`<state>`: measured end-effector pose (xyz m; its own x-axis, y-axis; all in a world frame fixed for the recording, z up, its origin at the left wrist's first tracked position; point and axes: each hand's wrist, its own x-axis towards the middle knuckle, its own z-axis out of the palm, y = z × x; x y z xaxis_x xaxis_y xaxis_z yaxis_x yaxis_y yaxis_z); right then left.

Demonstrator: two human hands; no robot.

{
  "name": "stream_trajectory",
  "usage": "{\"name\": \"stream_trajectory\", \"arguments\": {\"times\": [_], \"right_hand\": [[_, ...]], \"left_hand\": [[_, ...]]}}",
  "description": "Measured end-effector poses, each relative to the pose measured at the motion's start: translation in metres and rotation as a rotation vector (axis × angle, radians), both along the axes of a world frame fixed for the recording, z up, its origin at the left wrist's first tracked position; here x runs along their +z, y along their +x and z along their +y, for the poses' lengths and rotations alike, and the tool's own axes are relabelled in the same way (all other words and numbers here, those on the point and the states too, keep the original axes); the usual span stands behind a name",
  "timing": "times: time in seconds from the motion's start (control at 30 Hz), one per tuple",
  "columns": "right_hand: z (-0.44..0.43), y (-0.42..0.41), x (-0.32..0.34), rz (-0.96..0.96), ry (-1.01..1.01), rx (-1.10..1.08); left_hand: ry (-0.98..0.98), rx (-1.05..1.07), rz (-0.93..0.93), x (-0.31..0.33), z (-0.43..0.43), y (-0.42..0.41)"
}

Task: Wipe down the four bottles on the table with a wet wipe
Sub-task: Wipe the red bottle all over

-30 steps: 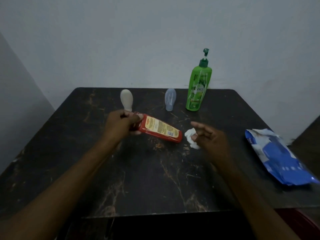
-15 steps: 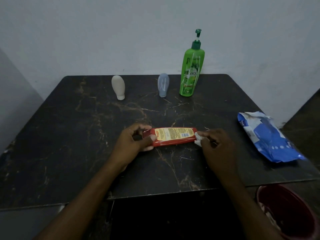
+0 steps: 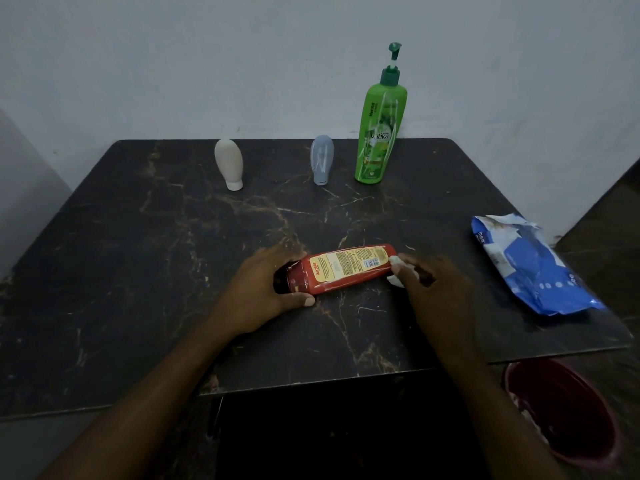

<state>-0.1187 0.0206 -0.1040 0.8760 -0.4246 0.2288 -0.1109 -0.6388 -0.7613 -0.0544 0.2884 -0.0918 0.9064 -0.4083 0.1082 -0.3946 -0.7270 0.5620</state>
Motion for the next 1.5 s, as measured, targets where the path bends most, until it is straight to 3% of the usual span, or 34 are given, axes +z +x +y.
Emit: {"name": "stream_trajectory", "arguments": {"times": [0.3,0.67,0.8,0.93,1.2,1.37,1.5], "right_hand": [[0.027,0.006,-0.003,0.046,-0.06,-0.021],[0.109,-0.02,-0.006,-0.056,-0.178,0.328],[0.088,-0.014,-0.003,-0.005,-0.177,0.299],[0.041,0.0,0.0,-0.007,-0.086,0.141],[-0.003,0.013,0.009,0.181,-0.004,-0.039],[0.032,0.007,0.011,0.098,0.007,0.043],[0.083,-0.003,0.004,0.034,-0.153,0.189]], "left_hand": [[-0.077,-0.025,-0.011,-0.008,0.002,-0.003],[-0.1,-0.025,-0.081,-0.009,-0.001,-0.006],[-0.093,-0.029,-0.061,-0.008,0.001,-0.006],[-0.066,-0.033,-0.057,-0.009,0.002,-0.005],[-0.071,-0.027,-0.053,-0.009,0.001,-0.005],[-0.072,-0.025,-0.044,-0.01,0.001,-0.005],[-0.103,-0.033,-0.059,-0.012,0.001,-0.004]]}}
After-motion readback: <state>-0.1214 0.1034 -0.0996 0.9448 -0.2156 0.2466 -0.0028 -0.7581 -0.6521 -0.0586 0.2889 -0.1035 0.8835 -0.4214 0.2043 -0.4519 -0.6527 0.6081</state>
